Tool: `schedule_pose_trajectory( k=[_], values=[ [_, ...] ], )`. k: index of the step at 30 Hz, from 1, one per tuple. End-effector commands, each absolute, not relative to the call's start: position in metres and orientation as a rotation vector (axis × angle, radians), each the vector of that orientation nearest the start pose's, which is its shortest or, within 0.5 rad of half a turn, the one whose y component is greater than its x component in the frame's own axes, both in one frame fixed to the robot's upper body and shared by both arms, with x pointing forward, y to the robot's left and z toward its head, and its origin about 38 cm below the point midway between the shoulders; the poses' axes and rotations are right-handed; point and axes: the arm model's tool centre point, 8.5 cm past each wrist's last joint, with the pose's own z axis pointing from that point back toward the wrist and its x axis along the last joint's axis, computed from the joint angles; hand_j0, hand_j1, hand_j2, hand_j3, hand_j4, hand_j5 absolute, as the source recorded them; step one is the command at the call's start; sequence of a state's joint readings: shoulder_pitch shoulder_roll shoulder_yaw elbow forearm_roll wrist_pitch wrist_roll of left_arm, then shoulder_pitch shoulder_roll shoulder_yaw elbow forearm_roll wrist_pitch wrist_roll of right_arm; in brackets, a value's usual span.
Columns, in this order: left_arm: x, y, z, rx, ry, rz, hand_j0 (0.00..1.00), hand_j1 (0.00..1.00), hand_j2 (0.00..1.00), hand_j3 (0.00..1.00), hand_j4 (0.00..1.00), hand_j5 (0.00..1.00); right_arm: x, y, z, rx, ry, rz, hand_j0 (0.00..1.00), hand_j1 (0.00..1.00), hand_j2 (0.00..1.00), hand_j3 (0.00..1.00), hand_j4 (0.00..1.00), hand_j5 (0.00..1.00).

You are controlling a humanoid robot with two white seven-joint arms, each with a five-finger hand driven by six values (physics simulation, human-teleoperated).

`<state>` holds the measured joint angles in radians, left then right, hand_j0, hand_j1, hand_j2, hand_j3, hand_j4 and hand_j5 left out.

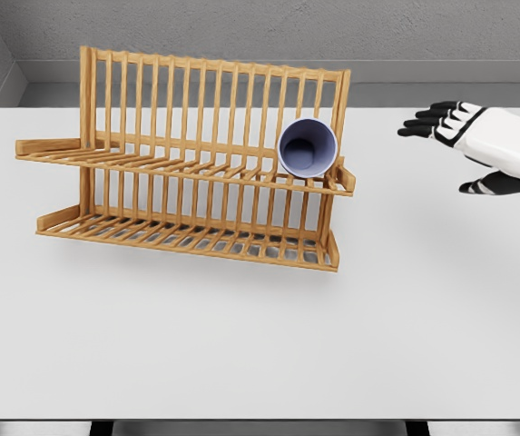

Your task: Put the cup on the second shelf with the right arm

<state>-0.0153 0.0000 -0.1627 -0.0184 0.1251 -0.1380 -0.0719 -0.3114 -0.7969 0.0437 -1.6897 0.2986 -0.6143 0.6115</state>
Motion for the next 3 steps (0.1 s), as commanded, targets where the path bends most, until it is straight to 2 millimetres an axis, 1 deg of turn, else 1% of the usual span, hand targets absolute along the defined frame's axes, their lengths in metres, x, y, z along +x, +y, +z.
schedule_pose_trajectory(
  k=[1, 3],
  values=[
    [0.0305, 0.2638, -0.2611, 0.010, -0.168, -0.052, 1.00, 1.00, 1.00, 1.00, 1.00, 1.00, 0.3829, -0.3459, 0.2809, -0.562, -1.690, 1.839, 1.00, 1.00, 1.00, 1.00, 1.00, 1.00],
    [0.0305, 0.2638, -0.2611, 0.010, -0.168, -0.052, 1.00, 1.00, 1.00, 1.00, 1.00, 1.00, 0.3829, -0.3459, 0.2809, -0.562, -1.690, 1.839, 1.00, 1.00, 1.00, 1.00, 1.00, 1.00]
  ],
)
